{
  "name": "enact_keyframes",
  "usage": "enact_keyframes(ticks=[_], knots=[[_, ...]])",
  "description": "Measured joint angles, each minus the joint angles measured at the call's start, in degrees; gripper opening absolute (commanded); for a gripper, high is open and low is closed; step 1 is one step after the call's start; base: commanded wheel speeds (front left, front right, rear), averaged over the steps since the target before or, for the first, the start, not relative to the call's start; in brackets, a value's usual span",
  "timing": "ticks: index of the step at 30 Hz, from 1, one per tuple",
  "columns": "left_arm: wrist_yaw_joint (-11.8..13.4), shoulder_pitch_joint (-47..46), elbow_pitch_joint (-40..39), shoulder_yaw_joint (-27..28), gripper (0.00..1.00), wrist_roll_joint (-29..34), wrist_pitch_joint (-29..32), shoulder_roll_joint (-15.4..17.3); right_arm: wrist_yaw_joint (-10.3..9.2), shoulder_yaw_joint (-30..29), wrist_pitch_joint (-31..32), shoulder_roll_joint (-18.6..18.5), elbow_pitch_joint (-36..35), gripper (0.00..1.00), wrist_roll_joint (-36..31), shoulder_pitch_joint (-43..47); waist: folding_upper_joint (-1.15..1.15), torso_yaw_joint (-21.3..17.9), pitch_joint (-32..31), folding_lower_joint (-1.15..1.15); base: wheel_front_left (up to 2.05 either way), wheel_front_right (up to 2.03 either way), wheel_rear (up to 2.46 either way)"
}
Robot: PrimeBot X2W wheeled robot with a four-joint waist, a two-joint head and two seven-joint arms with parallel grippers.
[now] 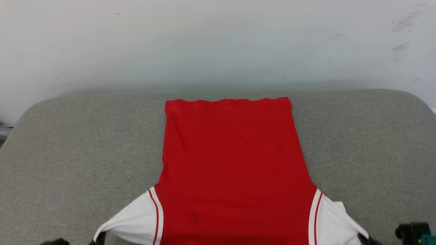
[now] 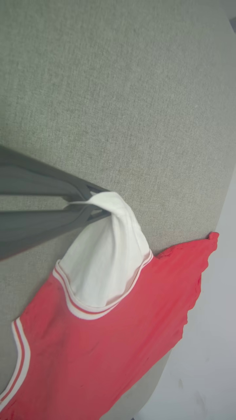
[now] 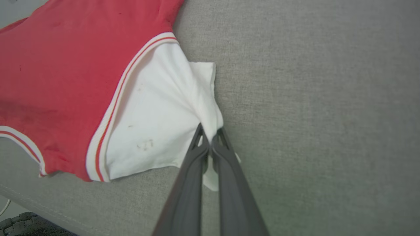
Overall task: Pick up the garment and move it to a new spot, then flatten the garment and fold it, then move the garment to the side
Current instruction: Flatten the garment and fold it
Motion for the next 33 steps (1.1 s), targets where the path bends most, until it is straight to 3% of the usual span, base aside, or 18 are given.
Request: enact_keyframes(ticks=[11,12,14,15,25,29,33], knots=[[-2.2,2.1,5.2,0.6,0.00,1.3,-0.1,-4.5,0.00,-2.9,3.4,3.1,-0.8,0.00,-2.8,5.8,0.00,-0.1,0.0,0.01,0.00,0.00,0.00],[-2.5,2.1,5.4,0.6,0.00,1.3,-0.1,-4.9,0.00,-3.1,3.3,3.1,-1.1,0.13,-3.1,5.7,0.00,-0.1,0.0,0.01,0.00,0.00,0.00],[-2.8,2.0,6.0,0.7,0.00,2.0,-0.1,-5.4,-0.01,-3.5,3.4,3.3,-1.6,0.59,-3.6,5.6,0.00,0.0,0.1,0.01,0.00,0.00,0.00],[-3.0,1.9,6.1,0.8,0.00,2.4,-0.1,-5.6,-0.01,-3.8,3.4,3.4,-2.0,1.00,-3.8,5.5,0.00,0.1,0.1,0.01,0.00,0.00,0.00],[-3.7,-0.2,4.8,1.4,0.00,6.1,-0.1,-8.3,-0.02,-10.0,3.2,4.1,-8.7,1.00,-4.5,-2.5,0.00,1.7,2.3,0.01,0.00,0.00,0.00],[-3.7,-2.1,3.3,1.8,0.00,8.0,-0.1,-9.0,-0.02,-13.8,3.3,2.7,-11.2,1.00,-5.3,-7.7,0.00,2.5,4.3,0.02,0.00,0.00,0.00],[-4.2,-6.5,1.2,1.9,0.00,11.2,-0.1,-11.4,-0.03,-17.1,7.6,-0.4,-14.2,1.00,-6.1,-17.8,0.00,5.0,8.9,0.02,0.00,0.00,0.00]])
